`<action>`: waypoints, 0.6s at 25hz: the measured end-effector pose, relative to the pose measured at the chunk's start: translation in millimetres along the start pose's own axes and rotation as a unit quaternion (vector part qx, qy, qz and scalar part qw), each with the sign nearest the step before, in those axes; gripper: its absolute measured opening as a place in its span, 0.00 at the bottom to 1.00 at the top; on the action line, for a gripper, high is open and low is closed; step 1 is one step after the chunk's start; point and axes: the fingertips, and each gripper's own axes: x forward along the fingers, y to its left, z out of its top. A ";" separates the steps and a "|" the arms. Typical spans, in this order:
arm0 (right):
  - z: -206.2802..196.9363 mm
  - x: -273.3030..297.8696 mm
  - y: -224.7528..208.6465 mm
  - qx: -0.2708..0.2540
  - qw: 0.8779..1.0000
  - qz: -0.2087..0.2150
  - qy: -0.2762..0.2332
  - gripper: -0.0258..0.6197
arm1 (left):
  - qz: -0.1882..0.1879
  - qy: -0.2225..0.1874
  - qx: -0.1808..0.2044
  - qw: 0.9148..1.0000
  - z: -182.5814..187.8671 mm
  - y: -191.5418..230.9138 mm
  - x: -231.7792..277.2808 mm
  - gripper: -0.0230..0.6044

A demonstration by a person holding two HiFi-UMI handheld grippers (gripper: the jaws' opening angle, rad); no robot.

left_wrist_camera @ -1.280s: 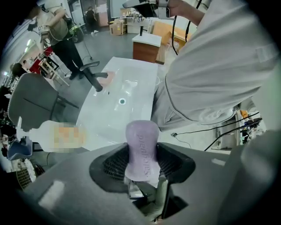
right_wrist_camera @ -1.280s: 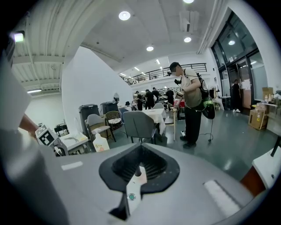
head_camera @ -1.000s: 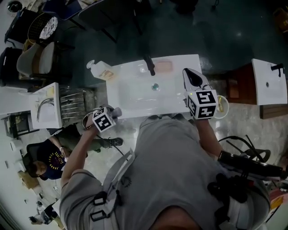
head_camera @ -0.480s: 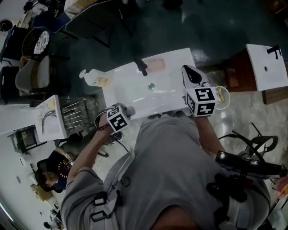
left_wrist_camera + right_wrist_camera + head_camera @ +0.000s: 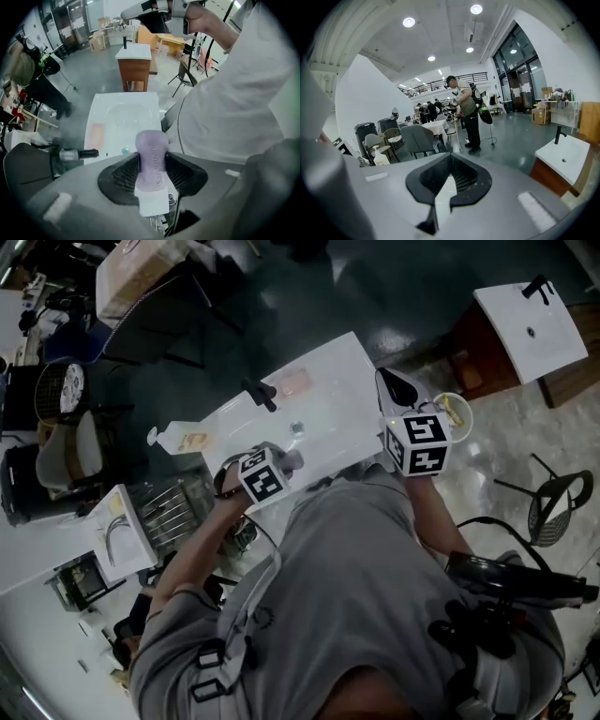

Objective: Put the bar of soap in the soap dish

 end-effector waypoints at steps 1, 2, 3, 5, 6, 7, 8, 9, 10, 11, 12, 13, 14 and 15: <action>0.7 -5.3 -7.6 0.004 1.000 -0.010 -0.003 0.04 | -0.001 -0.003 0.007 1.000 9.8 4.4 0.3 0.32; 1.5 -10.8 -14.6 0.009 1.000 -0.019 -0.006 0.04 | -0.002 -0.007 0.013 1.000 19.3 8.6 0.0 0.32; 2.2 -16.1 -20.8 0.012 1.000 -0.026 -0.008 0.04 | -0.002 -0.009 0.019 1.000 28.3 12.2 -1.0 0.32; 2.8 -25.2 -32.3 0.018 0.999 -0.037 -0.011 0.04 | 0.001 -0.014 0.028 1.000 45.5 17.0 -4.1 0.32; 1.8 -29.2 -38.6 0.022 0.999 -0.042 -0.012 0.04 | 0.003 -0.015 0.032 0.999 53.6 18.1 -5.2 0.32; 0.0 -32.7 -45.4 0.027 0.998 -0.047 -0.012 0.04 | 0.003 -0.017 0.035 0.999 60.8 18.5 -5.4 0.32; -2.0 -35.7 -52.4 0.032 0.998 -0.053 -0.012 0.04 | 0.003 -0.019 0.036 0.999 66.9 18.6 -4.8 0.32; -3.4 -38.2 -58.8 0.036 0.998 -0.057 -0.012 0.04 | 0.002 -0.021 0.035 0.999 71.5 18.4 -3.9 0.32; -3.5 -40.3 -64.1 0.039 0.997 -0.061 -0.013 0.04 | 0.000 -0.022 0.033 0.999 74.7 18.1 -3.2 0.32; -2.5 -42.2 -68.4 0.039 0.997 -0.063 -0.015 0.04 | -0.001 -0.024 0.031 0.999 76.8 17.7 -2.8 0.31; -1.1 -43.8 -72.0 0.039 0.997 -0.065 -0.016 0.04 | -0.002 -0.024 0.028 0.999 78.1 17.6 -2.5 0.31; 0.1 -44.7 -75.4 0.038 0.997 -0.067 -0.017 0.04 | -0.003 -0.024 0.026 0.999 78.6 17.6 -1.8 0.32; 0.4 -45.0 -78.9 0.039 0.997 -0.068 -0.018 0.04 | -0.003 -0.022 0.025 0.999 78.6 17.9 -0.8 0.31; -0.2 -44.6 -82.6 0.040 0.997 -0.069 -0.018 0.04 | -0.003 -0.019 0.024 1.000 78.5 18.8 0.7 0.32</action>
